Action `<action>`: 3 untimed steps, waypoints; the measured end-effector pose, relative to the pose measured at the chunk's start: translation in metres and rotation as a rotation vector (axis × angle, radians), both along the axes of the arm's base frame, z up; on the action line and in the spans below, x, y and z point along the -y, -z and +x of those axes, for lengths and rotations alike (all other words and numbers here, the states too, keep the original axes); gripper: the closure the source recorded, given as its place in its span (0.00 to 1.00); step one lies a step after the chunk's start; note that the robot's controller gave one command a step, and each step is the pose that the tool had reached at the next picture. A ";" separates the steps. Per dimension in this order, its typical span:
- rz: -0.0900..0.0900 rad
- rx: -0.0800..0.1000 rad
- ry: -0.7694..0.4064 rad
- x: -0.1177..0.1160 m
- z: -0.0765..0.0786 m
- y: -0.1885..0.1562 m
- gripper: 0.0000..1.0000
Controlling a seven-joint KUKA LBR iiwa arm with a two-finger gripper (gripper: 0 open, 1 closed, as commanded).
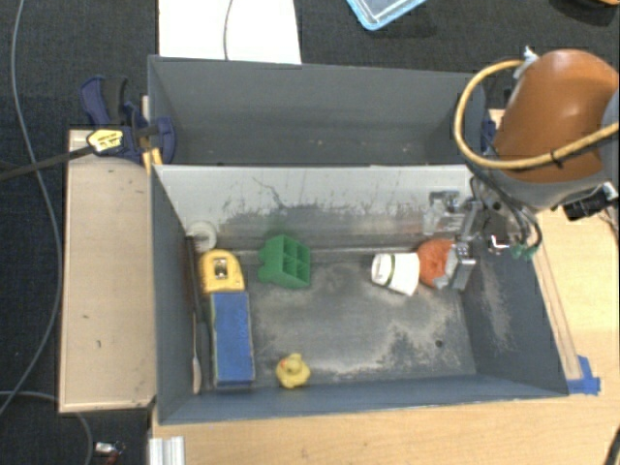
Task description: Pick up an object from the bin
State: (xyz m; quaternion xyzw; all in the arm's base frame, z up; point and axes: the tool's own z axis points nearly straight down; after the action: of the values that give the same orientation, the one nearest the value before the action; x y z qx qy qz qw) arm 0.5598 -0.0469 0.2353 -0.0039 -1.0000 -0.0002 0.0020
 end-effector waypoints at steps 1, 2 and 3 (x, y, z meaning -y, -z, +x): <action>-0.001 0.008 -0.001 0.000 0.001 -0.004 0.00; -0.001 0.016 -0.026 0.017 0.019 0.052 0.00; -0.002 0.017 -0.042 0.062 0.028 0.121 0.00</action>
Offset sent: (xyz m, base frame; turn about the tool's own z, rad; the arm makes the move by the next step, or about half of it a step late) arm 0.0247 -0.0258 -0.0889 -0.0381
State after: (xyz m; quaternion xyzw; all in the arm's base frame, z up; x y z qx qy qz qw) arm 0.5874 -0.1086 0.1148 0.0172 -0.9998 0.0007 -0.0064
